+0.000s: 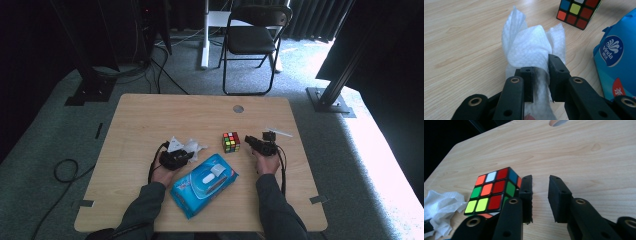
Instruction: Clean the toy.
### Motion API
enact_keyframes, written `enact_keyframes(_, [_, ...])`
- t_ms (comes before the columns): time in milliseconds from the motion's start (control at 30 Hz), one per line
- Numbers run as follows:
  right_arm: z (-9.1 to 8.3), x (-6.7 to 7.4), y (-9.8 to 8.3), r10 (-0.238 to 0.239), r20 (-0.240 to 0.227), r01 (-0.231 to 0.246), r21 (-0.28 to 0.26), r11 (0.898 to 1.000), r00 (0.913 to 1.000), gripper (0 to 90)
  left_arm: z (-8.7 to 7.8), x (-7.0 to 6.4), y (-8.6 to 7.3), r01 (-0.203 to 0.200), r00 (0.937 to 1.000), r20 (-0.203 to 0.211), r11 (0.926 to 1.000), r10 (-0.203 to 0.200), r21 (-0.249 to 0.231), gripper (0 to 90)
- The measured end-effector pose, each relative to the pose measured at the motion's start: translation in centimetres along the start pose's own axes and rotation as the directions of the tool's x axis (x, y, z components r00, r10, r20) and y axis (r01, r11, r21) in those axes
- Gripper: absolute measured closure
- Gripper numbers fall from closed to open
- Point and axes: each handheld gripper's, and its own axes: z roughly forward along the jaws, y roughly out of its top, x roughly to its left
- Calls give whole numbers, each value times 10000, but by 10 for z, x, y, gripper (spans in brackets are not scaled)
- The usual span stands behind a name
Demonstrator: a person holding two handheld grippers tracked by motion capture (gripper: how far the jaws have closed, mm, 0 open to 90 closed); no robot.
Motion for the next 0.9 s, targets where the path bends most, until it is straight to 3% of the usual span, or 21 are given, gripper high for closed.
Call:
enact_keyframes(267, [0, 28, 8, -691, -799, 683, -125, 9976, 9944, 655, 0, 0, 0, 10, 10000, -7, 10000, -10, -7, 759])
enact_keyframes(400, [7, 34, 7, -954, -599, 970, 235, 9950, 9936, 651, 0, 0, 0, 19, 10000, 5, 10000, -19, -25, 757])
enact_keyframes(467, [11, 33, 5, -816, -479, 837, 445, 9955, 9955, 650, 0, 0, 0, 29, 10000, 8, 10000, -29, -37, 756])
enact_keyframes(667, [12, 30, 3, -444, -733, 483, 529, 9974, 9963, 651, 0, 0, 0, -3, 10000, 4, 10000, 3, -2, 756])
enact_keyframes(733, [11, 30, 3, -465, -547, 495, 549, 9973, 9974, 675, 0, 0, 0, 4, 10000, 5, 10000, -4, 1, 756])
enact_keyframes(900, [12, 26, 3, -2, -775, 48, 586, 9983, 9970, 686, 0, 0, 0, -9, 10000, 14, 10000, 9, 10, 756])
